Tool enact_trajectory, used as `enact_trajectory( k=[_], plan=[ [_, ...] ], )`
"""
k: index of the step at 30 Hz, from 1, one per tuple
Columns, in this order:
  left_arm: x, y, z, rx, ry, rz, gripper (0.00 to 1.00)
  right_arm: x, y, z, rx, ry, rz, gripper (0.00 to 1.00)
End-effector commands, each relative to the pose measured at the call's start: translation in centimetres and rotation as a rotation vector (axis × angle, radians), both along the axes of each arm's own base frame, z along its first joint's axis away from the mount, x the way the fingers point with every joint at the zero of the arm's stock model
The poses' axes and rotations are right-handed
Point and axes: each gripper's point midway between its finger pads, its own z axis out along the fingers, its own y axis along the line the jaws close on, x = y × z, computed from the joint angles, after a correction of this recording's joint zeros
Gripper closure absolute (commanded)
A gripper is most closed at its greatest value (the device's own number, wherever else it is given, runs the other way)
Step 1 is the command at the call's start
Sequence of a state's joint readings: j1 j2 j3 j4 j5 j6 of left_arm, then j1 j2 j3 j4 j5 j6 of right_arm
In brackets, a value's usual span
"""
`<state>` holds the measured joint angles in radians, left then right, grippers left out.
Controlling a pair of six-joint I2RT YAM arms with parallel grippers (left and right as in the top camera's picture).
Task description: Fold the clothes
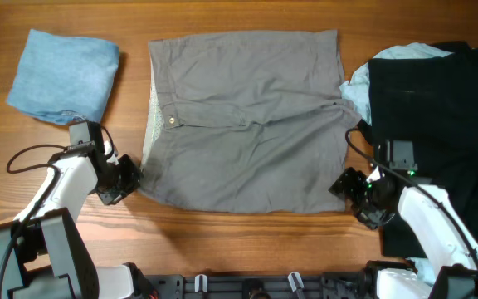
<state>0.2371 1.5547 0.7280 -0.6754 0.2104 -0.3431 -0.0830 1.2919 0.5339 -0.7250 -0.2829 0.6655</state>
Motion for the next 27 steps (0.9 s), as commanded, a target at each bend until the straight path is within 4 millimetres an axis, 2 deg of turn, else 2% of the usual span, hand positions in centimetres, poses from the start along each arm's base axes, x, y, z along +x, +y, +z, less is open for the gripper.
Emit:
enact_trajectory(
  k=[1,2,3,4,6,7,8,9,10,11,12,13,14,16,18,20,22,24,25,27],
  plan=[
    [0.8,-0.1,0.3,-0.015,-0.031,0.005,0.96,-2.0,-0.3,-2.1,-0.016,0.073,-0.109,0.21],
    [0.9,-0.2,0.4,-0.021,-0.036,0.002,0.96,-1.6,0.3,-2.0,0.022,0.052,-0.110,0.23],
    [1.1,-0.3,0.5,-0.027,-0.041,0.001,0.96,-1.1,0.4,-2.0,0.029,0.028,-0.099,0.36],
    [1.2,-0.4,0.6,-0.033,-0.046,0.000,0.96,-0.7,0.4,-1.9,0.029,0.014,-0.099,0.41],
    [1.4,-0.4,0.9,-0.036,-0.050,-0.001,0.96,0.2,1.1,-1.6,0.069,-0.037,-0.054,0.80],
    [1.7,-0.3,1.2,-0.033,-0.059,-0.014,0.96,-0.2,1.9,-1.3,0.118,-0.024,-0.038,0.80],
    [2.0,-0.3,1.5,-0.029,-0.069,-0.027,0.96,-1.1,2.4,-1.3,0.142,0.010,-0.026,0.40],
    [2.3,-0.2,1.9,-0.027,-0.077,-0.030,0.96,-2.1,2.4,-1.3,0.142,0.051,-0.029,0.29],
    [2.5,-0.1,2.0,-0.025,-0.083,-0.030,0.96,-2.6,2.4,-1.4,0.140,0.074,-0.031,0.27],
    [2.5,-0.2,2.0,-0.029,-0.080,-0.030,0.89,-2.7,2.4,-1.4,0.139,0.080,-0.032,0.24],
    [2.2,-0.6,2.0,-0.051,-0.071,-0.031,0.52,-2.7,2.4,-1.4,0.138,0.079,-0.032,0.23],
    [1.6,-1.1,2.1,-0.079,-0.049,-0.033,0.32,-2.7,2.4,-1.4,0.138,0.080,-0.032,0.23],
    [0.7,-1.3,2.0,-0.089,-0.013,-0.031,0.28,-2.8,2.4,-1.4,0.139,0.082,-0.033,0.24],
    [-0.5,-1.6,1.8,-0.102,0.037,-0.029,0.31,-3.0,2.4,-1.4,0.139,0.090,-0.032,0.26],
    [-1.6,-1.6,1.0,-0.093,0.068,-0.027,0.43,-3.0,2.4,-1.4,0.138,0.090,-0.032,0.28],
    [-2.2,-0.7,-0.3,-0.029,0.072,-0.025,0.53,-3.0,2.4,-1.4,0.139,0.091,-0.032,0.33],
    [-1.9,0.2,-0.6,0.024,0.061,-0.024,0.71,-3.1,2.4,-1.4,0.140,0.096,-0.030,0.40],
    [-1.7,0.4,-0.6,0.034,0.052,-0.023,0.95,-3.2,2.4,-1.4,0.139,0.096,-0.028,0.39],
    [-1.7,0.4,-0.6,0.034,0.053,-0.023,0.96,-3.1,2.4,-1.4,0.140,0.091,-0.019,0.40],
    [-1.8,0.4,-0.5,0.033,0.058,-0.024,0.96,-3.2,2.5,-1.4,0.145,0.087,-0.001,0.69]
  ],
)
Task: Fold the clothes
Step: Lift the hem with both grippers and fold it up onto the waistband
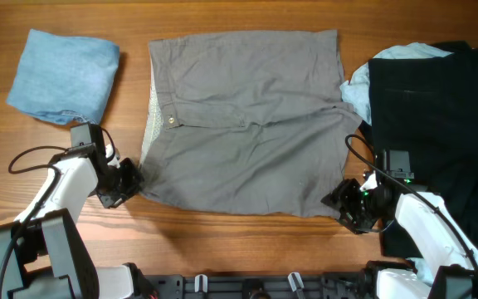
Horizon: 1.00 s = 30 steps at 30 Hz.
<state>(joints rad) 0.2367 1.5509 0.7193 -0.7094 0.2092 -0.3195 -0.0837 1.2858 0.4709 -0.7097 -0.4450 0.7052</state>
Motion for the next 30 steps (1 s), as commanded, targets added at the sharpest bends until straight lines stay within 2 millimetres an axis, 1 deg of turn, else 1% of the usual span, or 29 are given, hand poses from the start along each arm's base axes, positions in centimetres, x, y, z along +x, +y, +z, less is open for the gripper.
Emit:
enact_trajectory(
  k=[1,2,4,6,7,8,9,10,11,12,13,15,16,17,19,20,22,23,24,25,27,28,29,30],
  plan=[
    [-0.6,0.7,-0.1,0.039,0.025,-0.001,0.96,-1.2,-0.3,-1.0,-0.030,0.029,0.042,0.91],
    [-0.4,0.7,0.4,0.038,0.027,-0.001,0.96,-0.6,-0.4,-0.7,-0.034,0.005,0.062,0.95],
    [0.7,1.0,2.6,0.042,0.011,-0.001,0.96,1.2,-0.6,1.6,-0.047,-0.050,0.115,0.96],
    [1.9,1.6,5.9,0.069,-0.022,0.002,0.96,3.5,-1.8,5.9,-0.119,-0.118,0.165,0.96],
    [2.0,2.0,7.1,0.090,-0.027,0.004,0.96,4.3,-2.2,8.0,-0.150,-0.145,0.174,0.96],
    [1.9,2.7,8.8,0.120,-0.032,0.013,0.96,5.3,-2.6,11.4,-0.182,-0.201,0.197,0.96],
    [1.5,3.4,10.5,0.146,-0.037,0.029,0.96,5.9,-2.7,14.6,-0.193,-0.255,0.211,0.96],
    [1.2,3.8,12.0,0.154,-0.049,0.047,0.96,6.2,-2.7,17.1,-0.204,-0.301,0.221,0.96],
    [0.8,4.1,13.4,0.160,-0.065,0.064,0.96,6.2,-2.8,19.0,-0.215,-0.329,0.219,0.96],
    [0.2,4.3,14.7,0.165,-0.084,0.080,0.96,6.2,-2.9,22.6,-0.236,-0.389,0.217,0.96],
    [-0.5,4.5,16.7,0.180,-0.126,0.093,0.96,6.0,-2.9,24.8,-0.248,-0.432,0.224,0.96],
    [-1.0,4.8,19.5,0.214,-0.218,0.105,0.96,5.8,-2.9,27.9,-0.264,-0.509,0.217,0.96],
    [-1.1,4.7,20.8,0.230,-0.272,0.108,0.96,5.9,-2.9,29.0,-0.269,-0.544,0.209,0.96],
    [-1.1,4.7,21.7,0.242,-0.313,0.111,0.96,6.2,-3.0,29.7,-0.271,-0.571,0.190,0.96],
    [-0.6,4.9,23.2,0.268,-0.400,0.117,0.96,7.9,-3.2,30.2,-0.285,-0.622,0.184,0.96],
    [-0.3,5.0,23.3,0.271,-0.412,0.118,0.96,9.0,-3.3,30.2,-0.289,-0.639,0.182,0.96],
    [0.9,5.4,22.9,0.272,-0.413,0.117,0.96,12.4,-4.1,29.6,-0.326,-0.656,0.169,0.96],
    [2.1,5.8,22.4,0.272,-0.414,0.117,0.96,14.7,-4.4,28.7,-0.332,-0.656,0.168,0.96],
    [4.0,6.3,21.9,0.274,-0.426,0.113,0.96,17.3,-4.6,26.9,-0.328,-0.632,0.172,0.96],
    [5.3,6.4,21.5,0.271,-0.438,0.101,0.96,18.4,-4.7,25.9,-0.326,-0.619,0.175,0.96],
    [8.7,6.0,20.7,0.266,-0.482,0.059,0.96,21.3,-4.9,22.8,-0.316,-0.574,0.181,0.96],
    [10.9,5.5,20.0,0.264,-0.509,0.028,0.96,23.2,-4.9,20.7,-0.306,-0.556,0.186,0.96],
    [13.4,4.8,19.2,0.263,-0.544,-0.002,0.96,24.4,-4.6,19.3,-0.284,-0.547,0.191,0.96],
    [15.9,4.2,18.1,0.260,-0.576,-0.029,0.96,26.1,-4.0,17.5,-0.239,-0.554,0.204,0.96]
  ],
)
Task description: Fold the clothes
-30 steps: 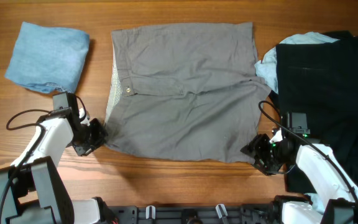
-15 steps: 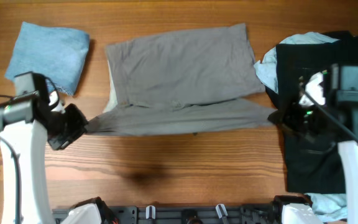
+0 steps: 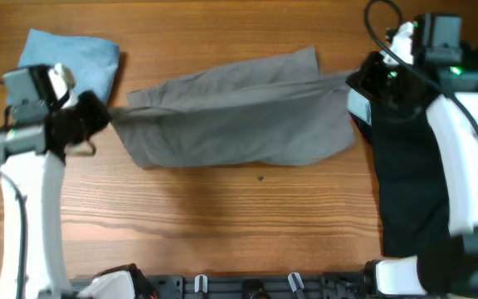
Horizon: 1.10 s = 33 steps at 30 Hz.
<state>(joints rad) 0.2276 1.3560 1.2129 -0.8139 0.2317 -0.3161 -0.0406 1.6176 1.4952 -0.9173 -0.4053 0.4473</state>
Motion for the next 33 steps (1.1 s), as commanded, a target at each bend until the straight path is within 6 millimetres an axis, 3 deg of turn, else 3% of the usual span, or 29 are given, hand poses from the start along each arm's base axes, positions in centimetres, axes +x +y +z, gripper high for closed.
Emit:
enact_trajectory(
  k=[1,3,4,5,6,7,8,10,13,19,21,22,23,25,29,31,33],
  plan=[
    [5.8,1.7,-3.3,0.144,-0.028,0.017,0.96,4.3,-3.1,-4.2,-0.071,0.009,-0.077,0.96],
    [8.9,1.3,-6.1,0.146,-0.046,0.000,0.96,8.0,-3.1,-6.8,-0.055,-0.052,-0.068,0.96],
    [9.6,1.4,-7.8,0.126,-0.026,0.019,0.96,9.8,-3.0,-8.4,-0.053,-0.078,-0.064,0.96],
    [9.7,1.4,-8.7,0.121,-0.009,0.020,0.96,10.6,-3.0,-9.4,-0.051,-0.090,-0.063,0.89],
    [9.6,1.4,-9.7,0.119,0.015,0.019,0.93,11.9,-2.6,-11.0,-0.037,-0.108,-0.048,0.44],
    [9.6,1.4,-10.4,0.117,0.033,0.018,0.62,12.4,-2.2,-12.5,-0.024,-0.103,-0.035,0.19],
    [9.5,1.5,-10.7,0.119,0.042,0.019,0.46,12.4,-1.9,-13.5,-0.009,-0.090,-0.023,0.12],
    [9.4,1.5,-10.7,0.118,0.045,0.019,0.36,11.8,-1.9,-14.6,-0.037,-0.069,0.028,0.12],
    [8.1,1.3,-11.5,0.109,0.109,0.015,0.22,9.7,-1.8,-14.5,-0.085,-0.027,0.120,0.11],
    [-0.7,-0.9,-15.9,0.050,0.459,-0.108,0.22,0.6,-2.7,-12.9,-0.069,0.290,0.121,0.11],
    [-1.9,-1.7,-17.6,0.015,0.476,-0.143,0.21,-1.7,-2.4,-13.1,-0.060,0.379,0.149,0.10],
    [-2.0,-2.2,-18.3,-0.006,0.465,-0.151,0.24,-2.5,-2.3,-13.1,-0.061,0.405,0.171,0.10],
    [-2.1,-2.5,-18.8,-0.020,0.452,-0.157,0.34,-2.9,-2.2,-13.1,-0.057,0.417,0.180,0.10],
    [-1.9,-2.5,-19.8,-0.014,0.416,-0.157,0.65,-3.3,-1.9,-13.0,-0.045,0.419,0.212,0.10],
    [-1.1,-3.8,-19.6,-0.082,0.360,-0.190,0.79,-3.1,-0.6,-12.6,-0.005,0.372,0.289,0.10],
    [-1.0,-4.2,-19.5,-0.101,0.356,-0.198,0.96,-2.6,-0.3,-12.5,-0.012,0.351,0.298,0.10],
    [-2.4,-3.7,-19.9,-0.075,0.412,-0.208,0.96,-2.0,-0.1,-12.5,-0.022,0.321,0.309,0.09]
  ],
)
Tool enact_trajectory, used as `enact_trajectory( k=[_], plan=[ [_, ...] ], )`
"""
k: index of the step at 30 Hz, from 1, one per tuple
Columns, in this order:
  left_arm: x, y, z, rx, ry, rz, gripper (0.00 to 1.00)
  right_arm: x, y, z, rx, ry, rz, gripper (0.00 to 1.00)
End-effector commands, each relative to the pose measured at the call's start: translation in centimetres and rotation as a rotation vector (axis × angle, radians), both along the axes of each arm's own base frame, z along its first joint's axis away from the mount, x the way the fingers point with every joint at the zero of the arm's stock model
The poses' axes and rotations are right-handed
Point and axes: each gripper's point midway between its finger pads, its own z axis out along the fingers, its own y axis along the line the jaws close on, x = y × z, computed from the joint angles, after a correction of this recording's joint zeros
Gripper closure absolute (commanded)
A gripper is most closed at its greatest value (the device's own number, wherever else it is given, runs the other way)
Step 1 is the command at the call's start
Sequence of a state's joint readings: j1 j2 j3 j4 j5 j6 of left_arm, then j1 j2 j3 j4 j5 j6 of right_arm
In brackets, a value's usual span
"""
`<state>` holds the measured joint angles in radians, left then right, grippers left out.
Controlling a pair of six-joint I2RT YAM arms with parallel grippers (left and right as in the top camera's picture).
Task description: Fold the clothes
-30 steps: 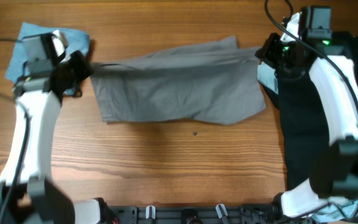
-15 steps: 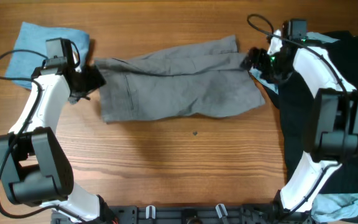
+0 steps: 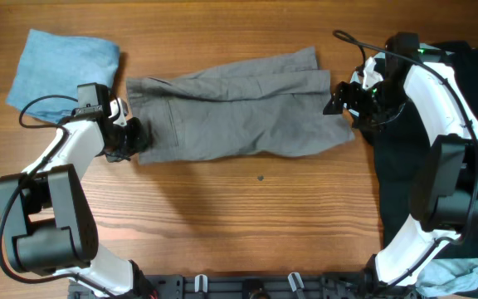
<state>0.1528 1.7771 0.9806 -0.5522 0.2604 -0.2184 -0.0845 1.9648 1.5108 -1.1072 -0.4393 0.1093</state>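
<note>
The grey shorts (image 3: pixel 239 108) lie folded in half lengthwise across the middle of the table, a long band with the top layer's edge showing at the back. My left gripper (image 3: pixel 133 138) is low at the band's left end, its fingers closed on the cloth there. At the right end, next to the doubled edge, my right gripper (image 3: pixel 337 98) also grips the cloth. Both arms reach in from the sides.
A folded light-blue cloth (image 3: pixel 65 71) lies at the back left. A heap of black clothing (image 3: pixel 434 166) covers the right side, with a pale blue garment (image 3: pixel 471 278) under it at the front right. Bare wood (image 3: pixel 247 224) runs along the front.
Both grippers held the shorts stretched and raised between them. Now they are lower and closer in, and the shorts rest flat on the table as a folded band.
The shorts first lay spread flat, with my grippers at their two front corners. Then the grippers had closed in on those corners. Then the front edge was carried to the back, held taut in the air. Now the folded shorts lie on the table.
</note>
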Motion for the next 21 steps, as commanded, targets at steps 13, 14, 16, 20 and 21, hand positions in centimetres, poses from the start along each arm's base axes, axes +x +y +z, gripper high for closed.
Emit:
enact_trajectory(
  k=[13,14,16,20,21],
  plan=[
    [-2.3,-1.1,1.6,-0.280,-0.015,-0.102,0.71,7.5,6.4,-5.5,-0.110,-0.434,-0.101,0.87],
    [-2.1,-2.2,1.9,-0.302,-0.033,-0.144,0.62,8.1,6.5,-5.1,-0.104,-0.464,-0.104,0.86],
    [-1.9,-3.5,1.7,-0.262,-0.038,-0.214,0.43,8.7,6.7,-4.6,-0.088,-0.495,-0.102,0.83],
    [-2.6,-3.7,-0.2,-0.130,0.030,-0.266,0.27,8.2,7.8,-4.4,-0.040,-0.513,0.003,0.63],
    [-2.8,-3.8,-0.7,-0.132,0.047,-0.266,0.36,8.1,7.7,-4.4,-0.041,-0.509,0.000,0.62]
  ],
)
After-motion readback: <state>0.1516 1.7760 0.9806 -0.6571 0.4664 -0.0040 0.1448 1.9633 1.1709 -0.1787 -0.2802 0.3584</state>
